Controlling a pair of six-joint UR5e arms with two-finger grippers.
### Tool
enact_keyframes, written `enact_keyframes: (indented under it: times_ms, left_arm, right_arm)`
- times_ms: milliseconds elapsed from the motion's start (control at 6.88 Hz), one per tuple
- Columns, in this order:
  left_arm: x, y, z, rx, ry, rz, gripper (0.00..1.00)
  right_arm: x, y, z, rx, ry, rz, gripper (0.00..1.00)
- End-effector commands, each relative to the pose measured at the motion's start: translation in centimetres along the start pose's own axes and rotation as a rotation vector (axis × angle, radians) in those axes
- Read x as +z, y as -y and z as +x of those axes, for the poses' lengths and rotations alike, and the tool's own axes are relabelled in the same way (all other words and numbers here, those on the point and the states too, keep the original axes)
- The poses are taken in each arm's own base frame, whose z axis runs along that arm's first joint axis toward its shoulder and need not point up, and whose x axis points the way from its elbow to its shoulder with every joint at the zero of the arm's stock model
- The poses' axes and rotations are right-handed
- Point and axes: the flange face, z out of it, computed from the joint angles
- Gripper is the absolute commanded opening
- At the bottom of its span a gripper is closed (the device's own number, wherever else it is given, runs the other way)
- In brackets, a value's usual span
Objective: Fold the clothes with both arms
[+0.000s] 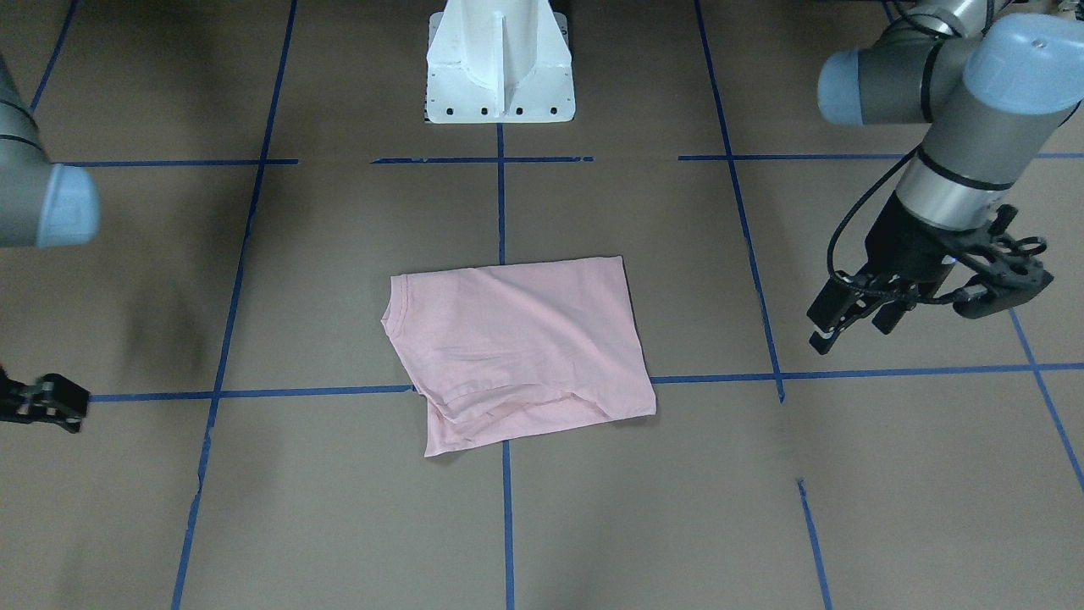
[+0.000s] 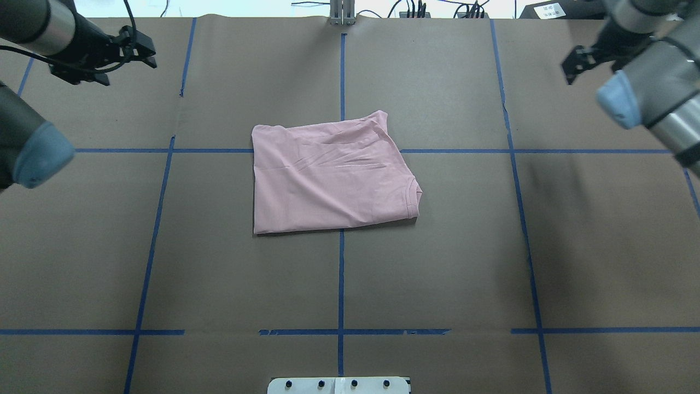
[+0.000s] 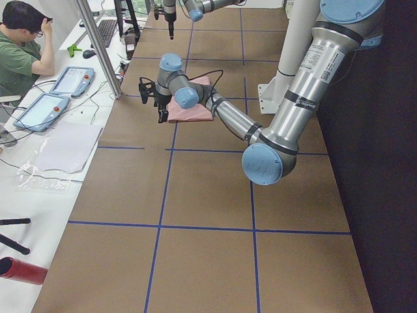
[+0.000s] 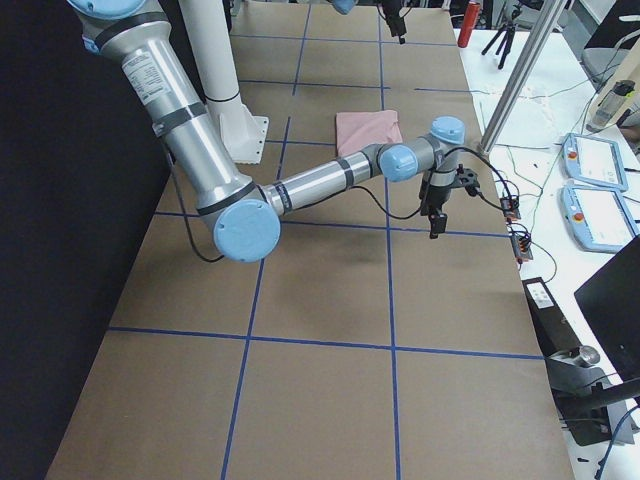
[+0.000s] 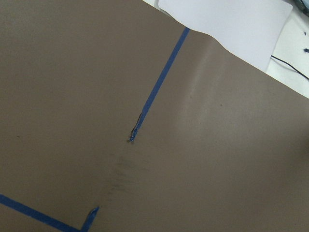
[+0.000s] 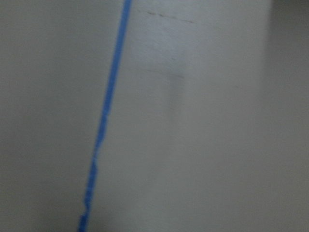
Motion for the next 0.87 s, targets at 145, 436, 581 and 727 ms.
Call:
enact_keyframes:
  times_ms: [145,436,581,727]
  left_arm:
    - [-5.5,5.7,-13.0,0.296,0.109,-0.054,1.0]
    - [-6.4,6.0,-24.3,0.426,0.171,-0.096,1.0]
    - [-6.9,6.6,-29.5,0.502,0.198,-0.119,1.0]
    - [-7.3,5.7,-35.6,0.608,0.207,-0.154,1.0]
  right_arm:
    - [-1.2,-11.2,21.9,-0.048,0.09,-0.02,1.0]
    - [0.7,-15.9,26.2,0.026,0.132,-0.047,1.0]
    - [0.8,-17.7,27.9,0.066,0.136,-0.049,1.0]
    - [0.3,-18.7,28.9,0.098,0.178,-0.033,1.0]
